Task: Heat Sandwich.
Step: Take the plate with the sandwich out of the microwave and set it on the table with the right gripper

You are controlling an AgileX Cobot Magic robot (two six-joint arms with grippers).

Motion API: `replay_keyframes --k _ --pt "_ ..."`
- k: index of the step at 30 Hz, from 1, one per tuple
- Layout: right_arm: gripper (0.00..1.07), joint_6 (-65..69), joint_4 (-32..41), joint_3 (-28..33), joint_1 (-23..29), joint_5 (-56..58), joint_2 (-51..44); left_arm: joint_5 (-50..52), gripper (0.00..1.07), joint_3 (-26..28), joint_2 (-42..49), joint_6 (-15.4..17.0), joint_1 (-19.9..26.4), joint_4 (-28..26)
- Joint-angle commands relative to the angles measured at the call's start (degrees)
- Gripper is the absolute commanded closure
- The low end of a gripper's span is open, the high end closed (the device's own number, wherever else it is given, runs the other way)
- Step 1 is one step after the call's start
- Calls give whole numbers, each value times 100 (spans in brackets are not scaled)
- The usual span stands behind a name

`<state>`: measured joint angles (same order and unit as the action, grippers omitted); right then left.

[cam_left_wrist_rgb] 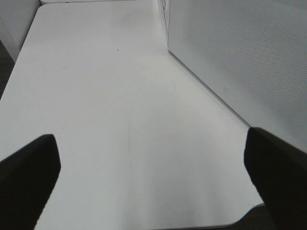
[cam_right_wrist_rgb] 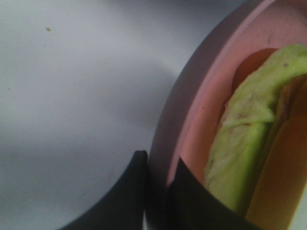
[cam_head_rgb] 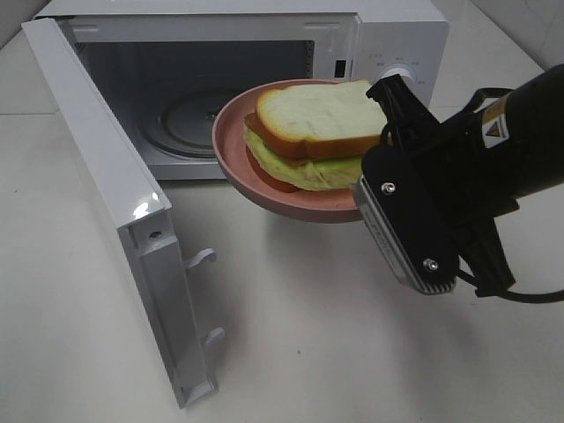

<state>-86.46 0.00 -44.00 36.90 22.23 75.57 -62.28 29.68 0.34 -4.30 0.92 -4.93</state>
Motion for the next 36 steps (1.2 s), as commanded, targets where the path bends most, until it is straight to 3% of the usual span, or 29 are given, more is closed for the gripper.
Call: replay_keyframes --k 1,19,36 --pt "107 92 -57 80 -11 -69 -235 86 7 6 80 17 6 -34" --pt "107 521 -327 733 -11 653 -1581 86 7 6 80 17 6 -34" --pt "107 3231 -2177 922 -11 1387 -2143 86 7 6 80 17 6 -34"
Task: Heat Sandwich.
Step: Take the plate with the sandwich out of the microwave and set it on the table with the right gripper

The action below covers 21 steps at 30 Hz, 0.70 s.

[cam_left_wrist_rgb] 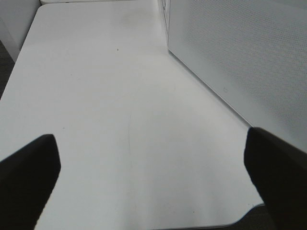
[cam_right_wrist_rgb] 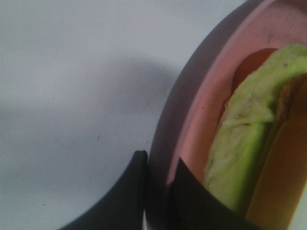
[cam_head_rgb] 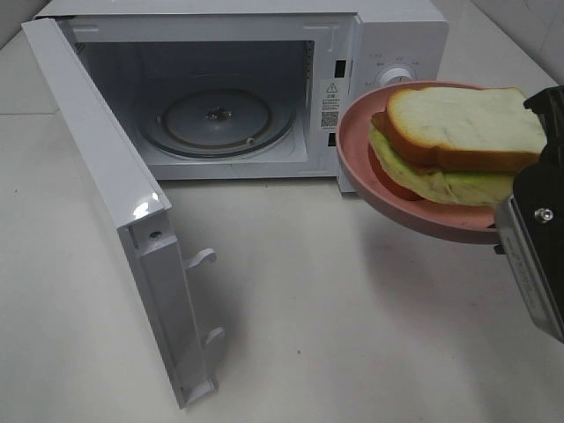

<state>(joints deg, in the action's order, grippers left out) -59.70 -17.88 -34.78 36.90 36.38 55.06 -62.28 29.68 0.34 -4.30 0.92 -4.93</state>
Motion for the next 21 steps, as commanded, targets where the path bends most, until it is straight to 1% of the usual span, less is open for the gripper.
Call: replay_keyframes --k 1,3,5,6,7,9,10,11,14,21 --pt "107 556 -390 0 -11 -29 -92 86 7 6 80 17 6 -34" --pt "107 1157 -728 0 -11 86 -92 86 7 6 80 17 6 -34" --pt "107 1558 -945 0 -11 149 -92 86 7 6 80 17 6 -34" --pt "107 1558 -945 0 -11 149 -92 86 7 6 80 17 6 -34" --pt "107 1960 -1192 0 -11 212 -92 86 7 6 80 17 6 -34" --pt "107 2372 -1409 0 -11 281 -92 86 7 6 80 17 6 -34" --pt "107 2372 -1409 0 -11 281 -92 86 7 6 80 17 6 -34" --pt "107 2704 -1587 0 -11 372 -92 86 7 6 80 17 6 -34" --pt "107 3237 -1793 0 -11 579 -92 86 7 6 80 17 6 -34" --pt "107 3741 -1954 0 -11 894 -92 86 7 6 80 17 6 -34"
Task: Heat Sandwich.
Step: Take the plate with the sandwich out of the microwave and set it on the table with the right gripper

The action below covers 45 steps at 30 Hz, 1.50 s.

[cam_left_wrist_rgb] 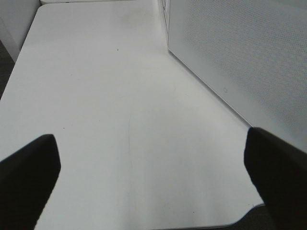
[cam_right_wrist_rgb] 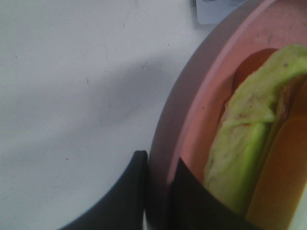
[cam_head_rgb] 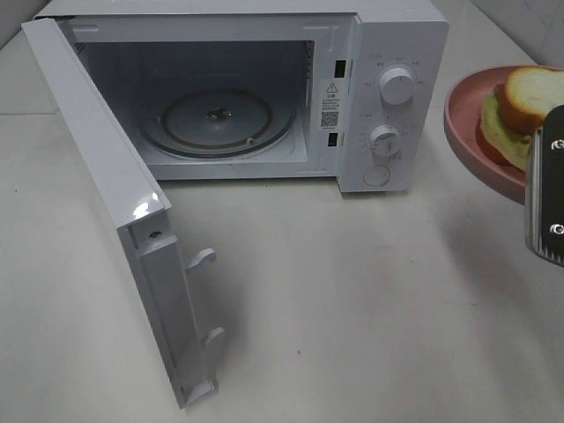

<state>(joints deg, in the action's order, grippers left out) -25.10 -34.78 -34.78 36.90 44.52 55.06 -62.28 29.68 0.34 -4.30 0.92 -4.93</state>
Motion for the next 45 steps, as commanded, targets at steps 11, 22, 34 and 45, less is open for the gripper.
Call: replay_keyframes --k 11,22,34,45 --pt "107 1621 -573 -6 -11 665 69 86 7 6 80 17 6 -34" --pt "107 2767 -682 -69 -11 796 762 86 7 6 80 17 6 -34" --pt "107 4572 -980 -825 -11 1318 1954 86 7 6 80 17 6 -34" --pt "107 5558 -1060 -1238 -11 1793 2607 86 7 6 80 17 6 -34"
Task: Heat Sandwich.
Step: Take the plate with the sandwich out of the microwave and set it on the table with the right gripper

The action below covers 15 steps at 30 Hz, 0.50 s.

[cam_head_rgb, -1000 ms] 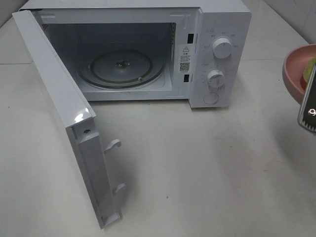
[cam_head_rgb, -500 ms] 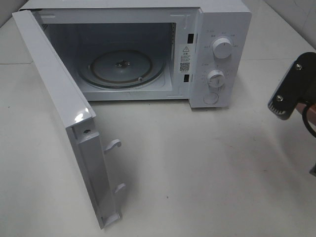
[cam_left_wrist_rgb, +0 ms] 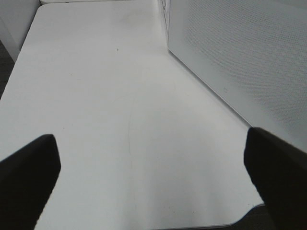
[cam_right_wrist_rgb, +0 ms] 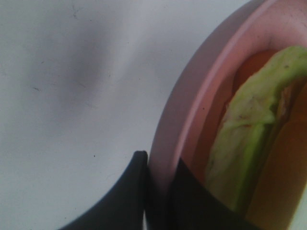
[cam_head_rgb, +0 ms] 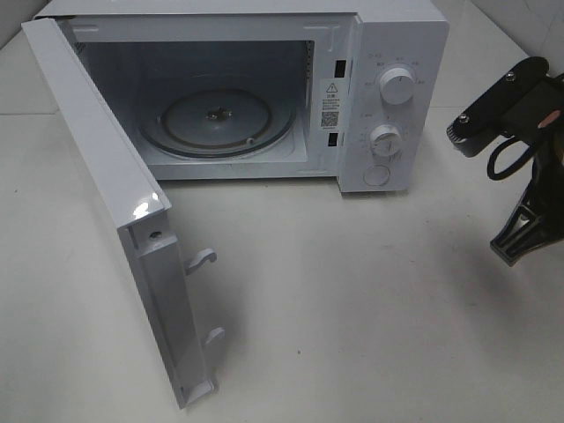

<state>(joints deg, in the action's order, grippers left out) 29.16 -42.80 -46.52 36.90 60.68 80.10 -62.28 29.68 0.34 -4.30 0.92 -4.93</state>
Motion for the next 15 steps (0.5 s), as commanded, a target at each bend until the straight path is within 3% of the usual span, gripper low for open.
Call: replay_keyframes --k 1,7,15 --pt "107 132 -258 -63 -11 178 149 86 7 6 80 17 6 -34" --pt "107 206 -269 -63 -23 149 395 86 7 6 80 17 6 -34" --pt "107 458 -361 -57 -533 -298 676 86 7 6 80 17 6 -34"
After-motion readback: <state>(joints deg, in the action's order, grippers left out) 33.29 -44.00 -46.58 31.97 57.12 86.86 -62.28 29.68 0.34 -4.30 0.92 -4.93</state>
